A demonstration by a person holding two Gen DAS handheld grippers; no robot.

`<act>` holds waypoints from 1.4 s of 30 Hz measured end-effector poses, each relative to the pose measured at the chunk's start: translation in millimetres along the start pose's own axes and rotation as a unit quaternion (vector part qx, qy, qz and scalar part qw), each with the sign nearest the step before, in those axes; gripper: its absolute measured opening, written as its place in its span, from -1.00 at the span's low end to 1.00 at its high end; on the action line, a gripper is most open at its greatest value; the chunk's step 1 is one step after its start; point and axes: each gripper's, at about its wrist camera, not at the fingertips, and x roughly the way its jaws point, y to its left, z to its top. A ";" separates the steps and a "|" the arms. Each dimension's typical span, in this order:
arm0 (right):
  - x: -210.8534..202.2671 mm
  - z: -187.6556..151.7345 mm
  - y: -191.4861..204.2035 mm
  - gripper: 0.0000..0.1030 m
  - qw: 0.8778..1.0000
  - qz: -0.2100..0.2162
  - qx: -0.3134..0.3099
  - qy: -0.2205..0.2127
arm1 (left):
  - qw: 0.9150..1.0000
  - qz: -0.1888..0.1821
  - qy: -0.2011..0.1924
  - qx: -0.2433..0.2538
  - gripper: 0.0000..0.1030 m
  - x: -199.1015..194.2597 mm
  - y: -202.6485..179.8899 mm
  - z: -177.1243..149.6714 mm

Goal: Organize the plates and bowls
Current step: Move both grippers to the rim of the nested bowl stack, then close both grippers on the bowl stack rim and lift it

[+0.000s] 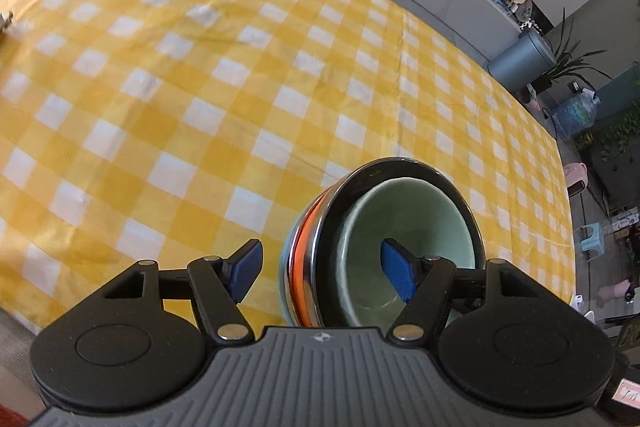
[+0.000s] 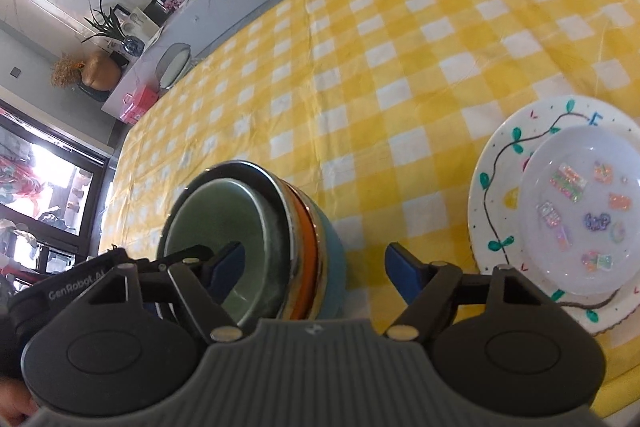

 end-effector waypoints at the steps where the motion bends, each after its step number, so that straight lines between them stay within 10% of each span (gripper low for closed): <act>1: 2.2 0.1 -1.1 0.47 1.000 0.002 0.001 0.004 | 1.000 0.003 0.002 0.001 0.53 1.3 -0.6 0.4; 42: 12.8 -10.7 -35.7 -0.17 0.992 0.067 0.097 0.040 | 1.000 0.006 0.023 0.011 0.24 12.5 -10.6 -0.5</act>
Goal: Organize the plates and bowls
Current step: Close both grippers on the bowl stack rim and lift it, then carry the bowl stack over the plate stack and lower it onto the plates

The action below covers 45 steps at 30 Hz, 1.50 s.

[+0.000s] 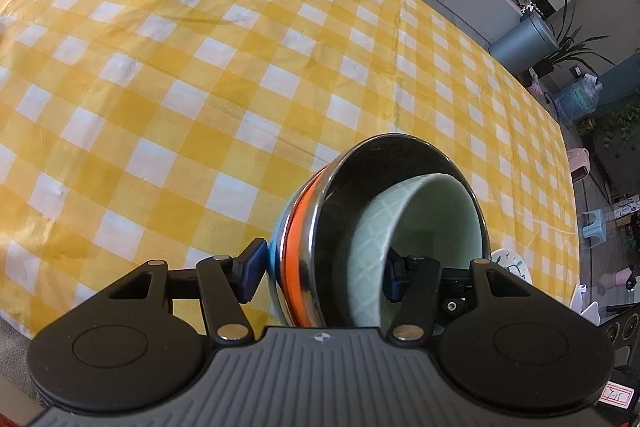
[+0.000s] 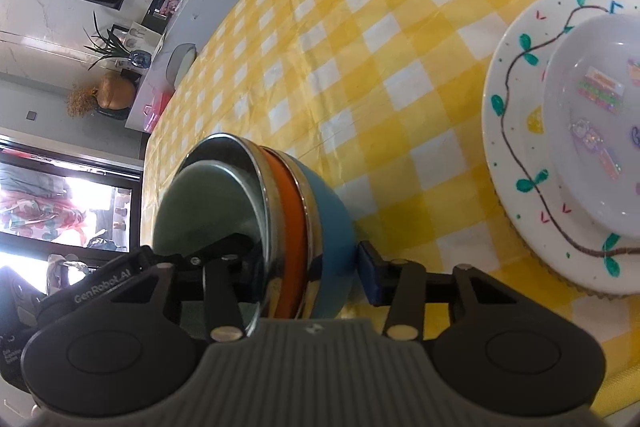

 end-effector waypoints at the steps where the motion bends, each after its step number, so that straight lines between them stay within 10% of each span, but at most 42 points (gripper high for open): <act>1: 0.1 -0.3 -0.4 -0.18 1.000 0.001 0.002 0.002 | 1.000 0.004 -0.002 0.004 0.24 -0.9 -1.8 -0.2; 45: -175.0 23.8 -57.9 -0.22 0.992 -0.035 0.000 -0.121 | 0.990 -0.110 0.003 0.088 0.16 6.1 -157.1 -45.3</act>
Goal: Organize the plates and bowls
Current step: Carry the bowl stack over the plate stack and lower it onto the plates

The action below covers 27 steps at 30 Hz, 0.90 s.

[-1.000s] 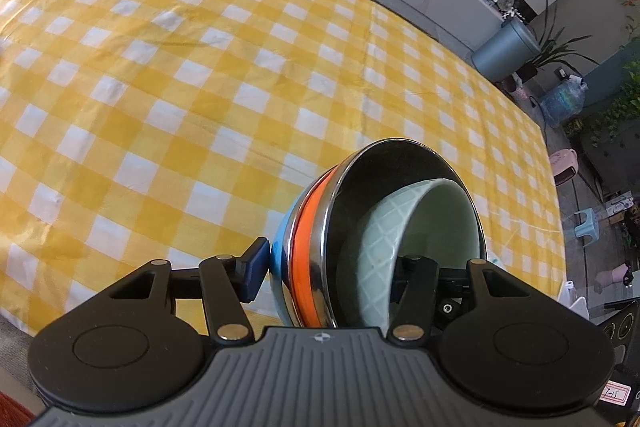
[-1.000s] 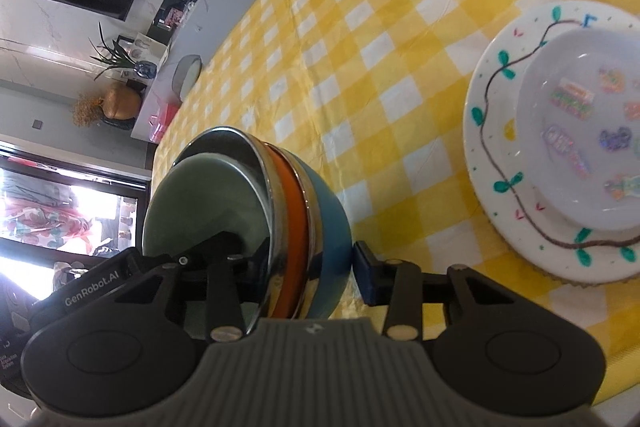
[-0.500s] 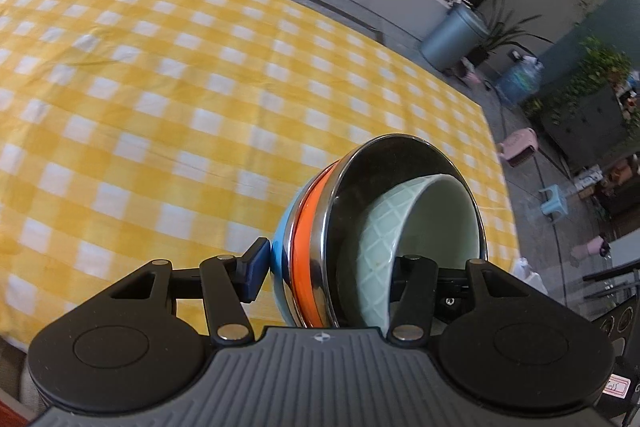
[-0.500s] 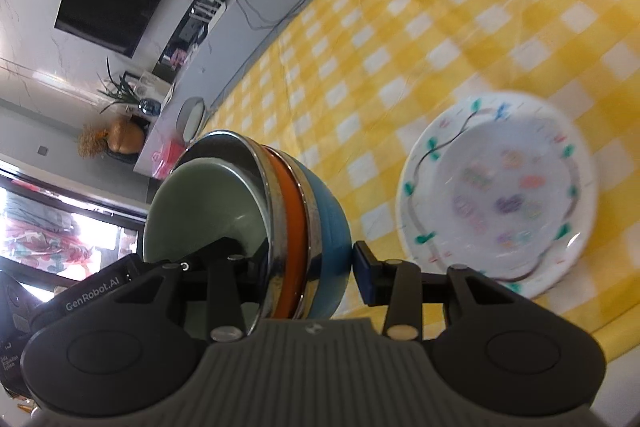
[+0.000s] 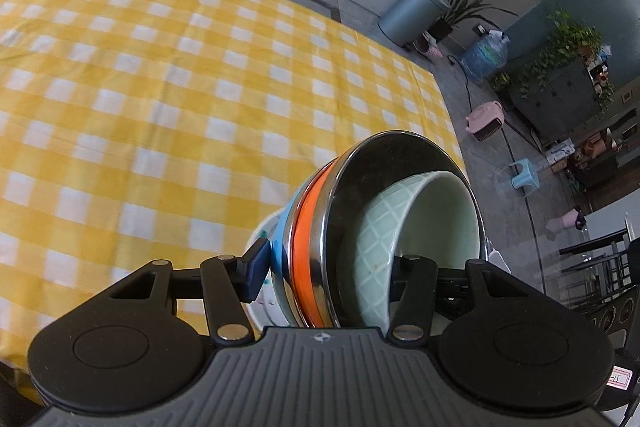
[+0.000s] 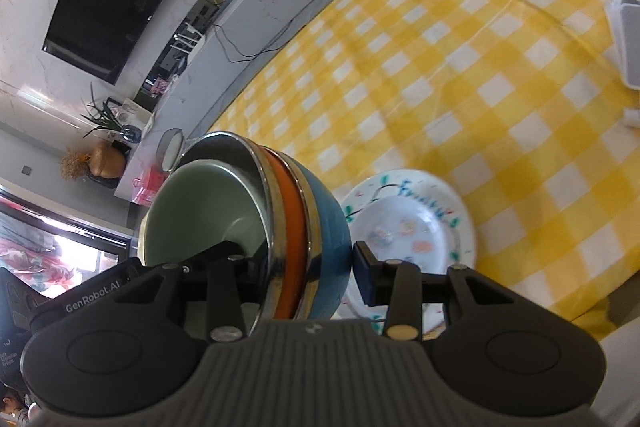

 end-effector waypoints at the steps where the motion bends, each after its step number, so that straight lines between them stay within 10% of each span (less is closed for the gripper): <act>1: -0.7 0.5 -3.4 -0.22 1.000 -0.004 0.000 0.001 | 1.000 -0.003 0.005 -0.003 0.16 4.9 -0.6 -1.1; 27: 14.3 8.4 -48.8 -0.22 0.999 -0.039 0.016 0.016 | 0.998 -0.006 0.051 -0.019 0.13 58.9 1.8 -12.2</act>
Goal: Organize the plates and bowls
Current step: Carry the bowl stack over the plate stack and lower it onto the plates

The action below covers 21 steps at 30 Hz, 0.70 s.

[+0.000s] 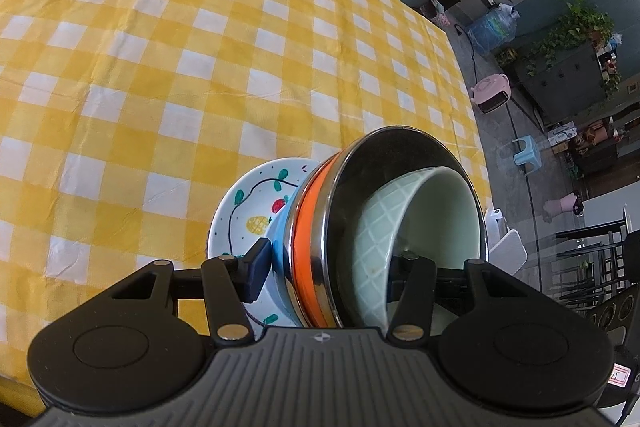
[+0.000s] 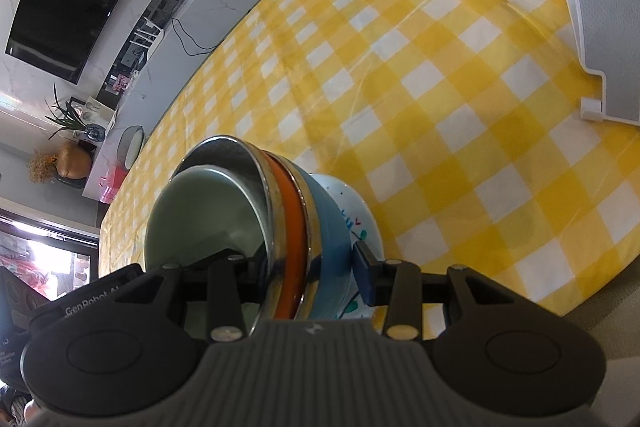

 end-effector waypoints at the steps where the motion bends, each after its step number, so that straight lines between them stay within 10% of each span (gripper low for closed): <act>1: -0.2 0.1 0.1 -0.22 1.000 0.000 -0.001 0.000 | 1.000 0.000 0.000 0.000 0.13 0.1 -0.4 0.2; 21: -7.7 -4.7 -0.7 0.06 1.000 0.021 -0.008 -0.018 | 1.000 0.016 -0.004 0.017 0.10 1.1 -9.1 1.1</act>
